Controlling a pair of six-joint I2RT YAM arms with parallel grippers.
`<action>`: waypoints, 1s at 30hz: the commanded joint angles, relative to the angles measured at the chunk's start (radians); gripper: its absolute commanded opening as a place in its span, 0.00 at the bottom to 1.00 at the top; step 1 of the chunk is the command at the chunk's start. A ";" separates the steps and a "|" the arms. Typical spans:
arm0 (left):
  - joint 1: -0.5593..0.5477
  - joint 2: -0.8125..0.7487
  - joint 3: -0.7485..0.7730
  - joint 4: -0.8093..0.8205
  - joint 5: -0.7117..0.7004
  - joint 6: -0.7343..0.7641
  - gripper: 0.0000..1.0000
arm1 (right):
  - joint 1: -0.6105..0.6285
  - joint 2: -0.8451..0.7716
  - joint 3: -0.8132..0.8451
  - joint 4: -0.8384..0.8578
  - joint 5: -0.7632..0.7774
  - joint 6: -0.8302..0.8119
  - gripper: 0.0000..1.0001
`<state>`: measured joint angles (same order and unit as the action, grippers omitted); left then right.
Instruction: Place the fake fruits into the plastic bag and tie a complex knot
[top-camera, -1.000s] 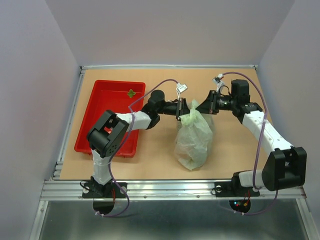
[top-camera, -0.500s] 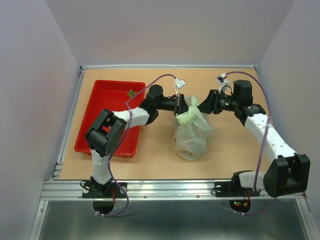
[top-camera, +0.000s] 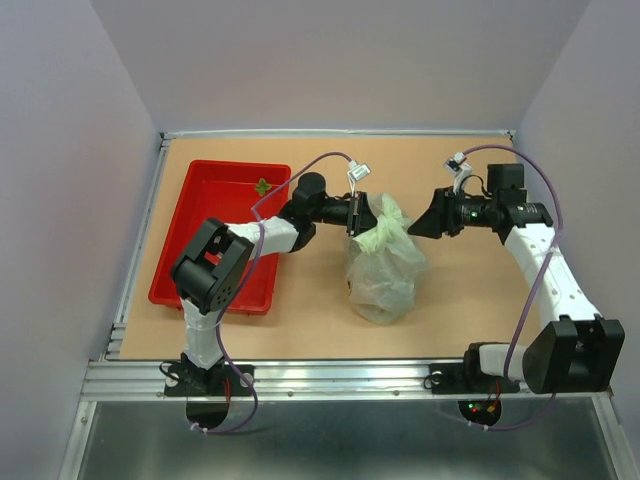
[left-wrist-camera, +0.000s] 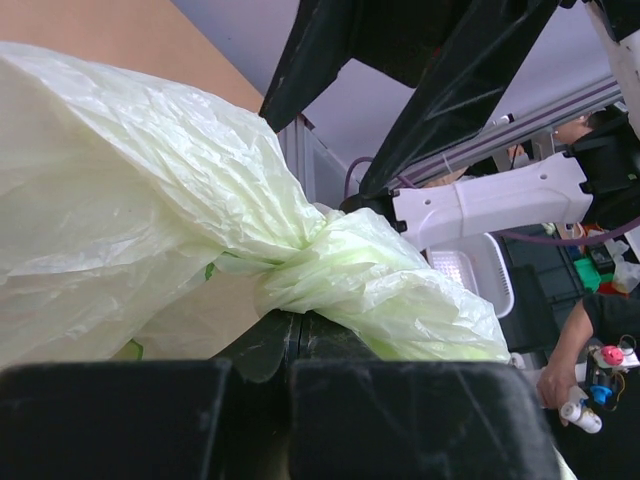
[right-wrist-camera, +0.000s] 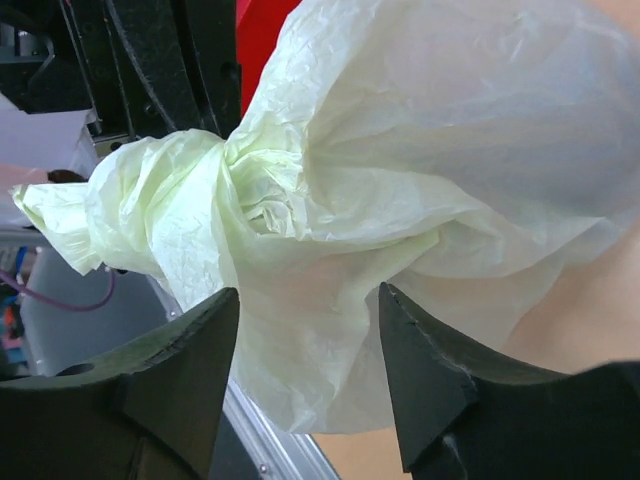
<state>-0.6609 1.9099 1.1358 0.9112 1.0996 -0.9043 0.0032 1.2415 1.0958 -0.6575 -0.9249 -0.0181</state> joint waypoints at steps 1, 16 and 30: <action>-0.014 -0.038 -0.013 0.058 0.025 -0.010 0.00 | 0.029 0.042 -0.030 -0.031 -0.080 -0.025 0.68; -0.042 0.018 -0.030 0.398 0.000 -0.293 0.00 | 0.199 0.153 -0.122 0.452 -0.032 0.417 1.00; -0.085 0.067 -0.088 0.436 0.085 -0.274 0.00 | 0.201 0.122 -0.089 0.493 -0.025 0.432 1.00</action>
<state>-0.7116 2.0052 1.0657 1.2560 1.0889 -1.2068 0.2066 1.4212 0.9718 -0.2756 -1.0035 0.3908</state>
